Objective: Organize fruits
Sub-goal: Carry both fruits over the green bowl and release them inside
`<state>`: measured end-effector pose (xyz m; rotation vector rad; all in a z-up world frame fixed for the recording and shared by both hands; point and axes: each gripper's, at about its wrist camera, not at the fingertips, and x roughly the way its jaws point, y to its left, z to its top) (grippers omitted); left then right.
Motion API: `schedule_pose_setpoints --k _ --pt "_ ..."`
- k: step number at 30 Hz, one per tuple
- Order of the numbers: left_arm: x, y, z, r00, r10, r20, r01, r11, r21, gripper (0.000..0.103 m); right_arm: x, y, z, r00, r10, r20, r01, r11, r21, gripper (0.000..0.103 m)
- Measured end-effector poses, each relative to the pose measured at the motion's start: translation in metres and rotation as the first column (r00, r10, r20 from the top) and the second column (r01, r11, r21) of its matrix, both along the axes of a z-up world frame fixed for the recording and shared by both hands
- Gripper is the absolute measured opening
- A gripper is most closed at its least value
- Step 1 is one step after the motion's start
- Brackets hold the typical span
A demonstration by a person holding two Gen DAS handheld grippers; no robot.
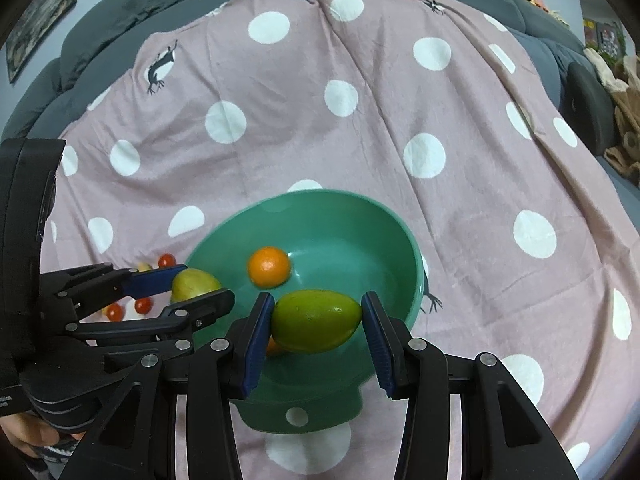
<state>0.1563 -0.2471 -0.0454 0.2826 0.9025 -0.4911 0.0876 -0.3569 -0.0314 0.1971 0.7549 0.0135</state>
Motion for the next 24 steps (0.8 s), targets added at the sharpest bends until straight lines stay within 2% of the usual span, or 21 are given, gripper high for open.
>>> schedule_pose_setpoints --k 10,12,16,24 --pt "0.000 0.002 -0.008 1.000 0.008 -0.028 -0.008 1.000 0.015 0.047 0.001 0.002 -0.008 0.999 -0.021 -0.048 0.021 1.000 -0.006 0.047" --pt "-0.001 0.004 -0.009 1.000 0.015 -0.028 -0.014 1.000 0.015 0.051 0.002 0.002 -0.010 0.998 -0.028 -0.062 0.027 1.000 -0.003 0.047" --pt "-0.002 0.009 -0.003 0.999 0.039 -0.002 -0.039 0.999 0.010 0.068 0.000 0.000 -0.008 0.997 -0.040 -0.063 0.041 0.999 0.005 0.048" --pt "-0.020 0.040 0.011 0.996 0.089 0.017 -0.088 0.995 -0.054 0.081 -0.012 0.006 0.009 0.999 -0.031 -0.014 0.031 0.999 0.007 0.050"
